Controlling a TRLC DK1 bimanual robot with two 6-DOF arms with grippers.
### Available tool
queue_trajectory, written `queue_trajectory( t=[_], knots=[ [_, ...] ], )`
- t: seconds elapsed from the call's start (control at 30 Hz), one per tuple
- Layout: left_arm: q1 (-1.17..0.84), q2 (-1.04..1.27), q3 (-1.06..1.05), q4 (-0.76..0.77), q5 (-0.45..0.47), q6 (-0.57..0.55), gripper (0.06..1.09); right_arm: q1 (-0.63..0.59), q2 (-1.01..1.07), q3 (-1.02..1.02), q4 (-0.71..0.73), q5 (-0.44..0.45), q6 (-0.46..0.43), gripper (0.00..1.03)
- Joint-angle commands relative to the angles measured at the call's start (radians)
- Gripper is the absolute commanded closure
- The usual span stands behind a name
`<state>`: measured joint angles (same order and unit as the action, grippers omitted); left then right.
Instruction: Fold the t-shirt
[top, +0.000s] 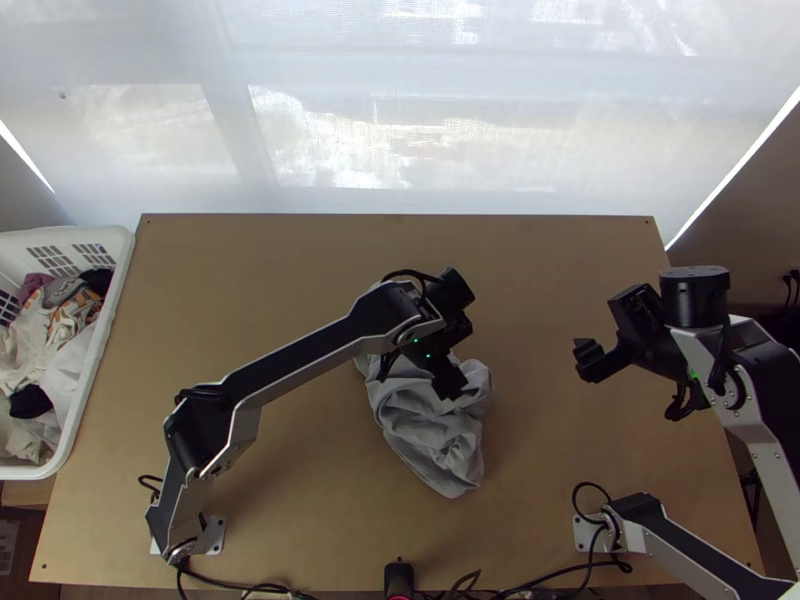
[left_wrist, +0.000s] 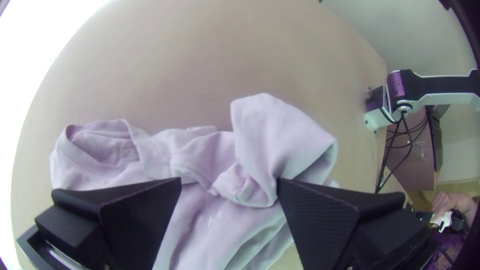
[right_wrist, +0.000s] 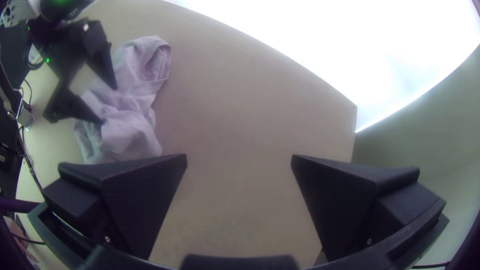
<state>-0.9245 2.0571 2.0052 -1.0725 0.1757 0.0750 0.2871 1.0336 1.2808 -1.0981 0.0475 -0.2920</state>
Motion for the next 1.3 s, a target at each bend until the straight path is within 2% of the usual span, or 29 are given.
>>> queue_trajectory(
  t=[0.0, 0.4, 0.7, 0.97, 1.27],
  knots=[
    [0.059, -0.104, -0.106, -0.023, -0.004, -0.003, 0.12, 0.029, -0.010, -0.094, 0.010, 0.002, -0.016, 0.06],
    [0.194, -0.362, -0.301, -0.063, -0.007, 0.016, 0.11, 0.147, 0.069, -0.252, 0.193, -0.006, -0.056, 0.06],
    [0.254, -0.436, -0.341, -0.083, -0.059, 0.029, 0.11, 0.290, 0.192, -0.331, 0.307, -0.026, -0.049, 0.06],
    [0.274, -0.439, -0.358, -0.083, -0.065, 0.035, 0.12, 0.396, 0.238, -0.284, 0.313, -0.103, -0.018, 0.05],
    [0.280, -0.454, -0.384, -0.084, -0.085, 0.042, 0.12, 0.497, 0.373, -0.216, 0.339, -0.106, -0.021, 0.05]
  ],
)
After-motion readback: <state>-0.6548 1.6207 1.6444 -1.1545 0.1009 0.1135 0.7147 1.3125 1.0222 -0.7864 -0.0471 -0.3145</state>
